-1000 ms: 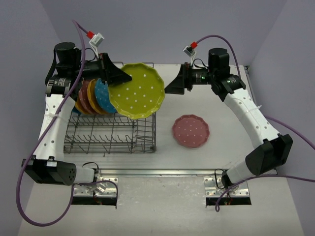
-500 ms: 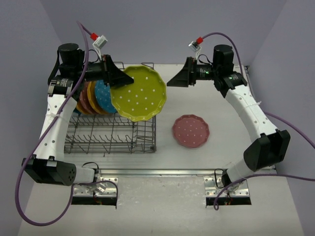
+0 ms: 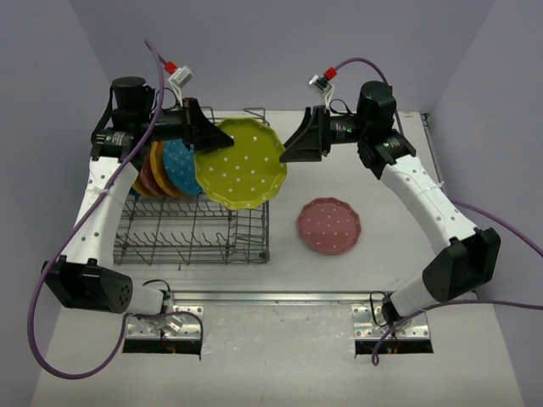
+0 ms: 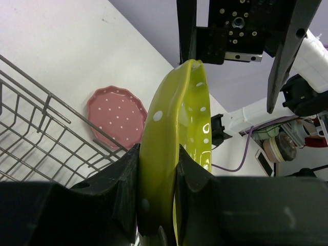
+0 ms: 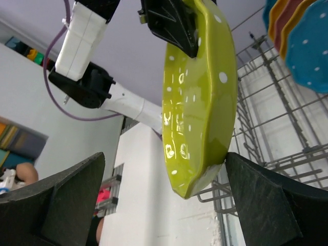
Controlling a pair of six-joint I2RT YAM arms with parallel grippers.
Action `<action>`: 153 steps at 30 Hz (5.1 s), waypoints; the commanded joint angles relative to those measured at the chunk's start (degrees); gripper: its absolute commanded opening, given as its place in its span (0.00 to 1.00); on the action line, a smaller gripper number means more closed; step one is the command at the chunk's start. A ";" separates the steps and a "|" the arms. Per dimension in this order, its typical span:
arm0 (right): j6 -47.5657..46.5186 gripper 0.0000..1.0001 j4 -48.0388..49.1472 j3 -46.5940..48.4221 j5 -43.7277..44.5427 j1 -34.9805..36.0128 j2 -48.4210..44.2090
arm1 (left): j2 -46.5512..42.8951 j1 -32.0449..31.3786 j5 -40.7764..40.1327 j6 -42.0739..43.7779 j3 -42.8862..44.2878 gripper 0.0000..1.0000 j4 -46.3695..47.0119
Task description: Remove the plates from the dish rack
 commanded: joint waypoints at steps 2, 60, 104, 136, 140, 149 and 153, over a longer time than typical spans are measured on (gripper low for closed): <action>-10.66 0.99 -10.96 6.25 5.17 2.50 1.43 | -0.85 -2.54 1.27 -0.42 0.77 0.00 3.87; -51.63 0.00 -39.21 -19.98 15.94 -33.92 8.89 | -3.87 -0.31 -26.95 3.93 2.58 1.00 -2.67; -55.25 0.64 -34.72 -17.07 53.08 -25.12 5.73 | -3.01 0.13 -65.67 8.82 1.09 1.00 -7.45; -50.20 0.99 -44.52 -5.79 41.55 -23.13 -9.22 | 16.86 3.76 -66.39 10.67 -7.60 0.57 -1.12; -49.91 0.99 -44.95 -5.79 40.82 -23.17 -9.49 | 17.57 5.54 -62.27 9.55 -7.74 0.41 0.35; -48.97 0.99 -45.58 -4.35 39.16 -23.20 -10.26 | 14.11 6.63 -60.36 10.08 -2.61 0.00 -1.41; -47.16 0.99 -44.69 -3.17 37.30 -23.13 -10.69 | 10.60 6.63 -58.28 11.41 2.77 0.00 -3.50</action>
